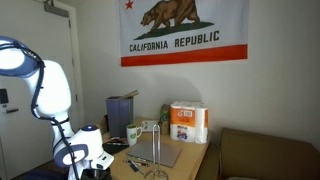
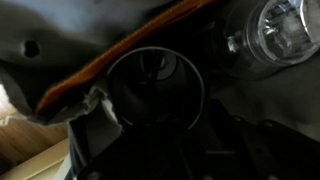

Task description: Remove the flask and the bottle from the back pack and put the green lid on the bottle

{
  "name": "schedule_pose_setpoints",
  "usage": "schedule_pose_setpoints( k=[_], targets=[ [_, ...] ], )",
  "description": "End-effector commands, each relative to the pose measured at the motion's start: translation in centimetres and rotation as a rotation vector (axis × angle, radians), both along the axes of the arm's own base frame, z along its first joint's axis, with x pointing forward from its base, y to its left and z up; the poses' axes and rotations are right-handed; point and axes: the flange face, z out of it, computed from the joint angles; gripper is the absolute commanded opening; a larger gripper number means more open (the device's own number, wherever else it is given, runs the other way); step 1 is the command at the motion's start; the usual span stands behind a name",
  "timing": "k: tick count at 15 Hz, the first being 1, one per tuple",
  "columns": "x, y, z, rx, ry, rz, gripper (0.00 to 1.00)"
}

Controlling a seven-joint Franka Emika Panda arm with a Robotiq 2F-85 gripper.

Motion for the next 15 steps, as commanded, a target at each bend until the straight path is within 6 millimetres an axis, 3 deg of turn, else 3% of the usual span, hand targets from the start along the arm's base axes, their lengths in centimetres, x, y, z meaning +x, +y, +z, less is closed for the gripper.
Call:
schedule_pose_setpoints(
  k=[1, 4, 5, 8, 15],
  targets=[
    [0.0, -0.2, -0.3, 0.001, -0.005, 0.011, 0.06],
    [-0.3, -0.2, -0.3, -0.002, 0.007, 0.001, 0.00],
    [-0.3, -0.3, -0.1, 0.000, 0.013, -0.006, 0.05],
    [-0.1, -0.2, 1.4, 0.006, 0.031, -0.018, 0.05],
    [1.5, -0.3, 11.3, -0.030, 0.168, 0.008, 0.04]
  ],
)
